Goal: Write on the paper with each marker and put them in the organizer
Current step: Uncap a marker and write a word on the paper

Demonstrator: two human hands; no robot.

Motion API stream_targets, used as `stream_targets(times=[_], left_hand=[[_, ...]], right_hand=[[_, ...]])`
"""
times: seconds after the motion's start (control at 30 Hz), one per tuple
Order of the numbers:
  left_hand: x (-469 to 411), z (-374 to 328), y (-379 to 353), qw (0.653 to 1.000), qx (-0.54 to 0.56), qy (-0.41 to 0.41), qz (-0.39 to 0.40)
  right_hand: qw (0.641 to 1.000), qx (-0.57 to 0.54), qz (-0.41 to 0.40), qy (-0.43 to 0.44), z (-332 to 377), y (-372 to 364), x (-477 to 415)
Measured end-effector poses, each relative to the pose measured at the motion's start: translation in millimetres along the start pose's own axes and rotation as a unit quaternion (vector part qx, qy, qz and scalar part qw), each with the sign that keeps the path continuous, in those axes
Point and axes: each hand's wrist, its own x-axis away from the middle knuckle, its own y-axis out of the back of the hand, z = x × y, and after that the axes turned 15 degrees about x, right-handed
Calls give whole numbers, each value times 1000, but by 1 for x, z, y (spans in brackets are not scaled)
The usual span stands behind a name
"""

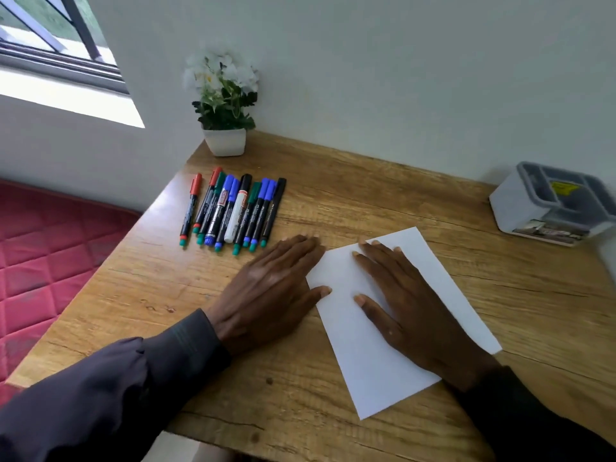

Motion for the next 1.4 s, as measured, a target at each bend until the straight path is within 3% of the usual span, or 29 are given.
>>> stream_targets(times=[0.4,0.7,0.87,1.07,1.2,1.4], left_hand=[[21,-8,22,996,70,37,47],[29,3,29,996,88,13,24],[33,12,45,990,137,41,3],[33,19,49,985,163,39,-39],[34,26,46,984,168,28,-48],[32,26,45,983,171,18,-70]], right_hand=[[999,-32,-7,-7,7,27,16],[997,-71,-32,-6,14,44,-16],[992,19,-81,93,27,47,-94],[984,72,-62,148,48,42,-170],[981,77,-39,175,48,34,-188],[965,111,-70,228,38,27,-186]])
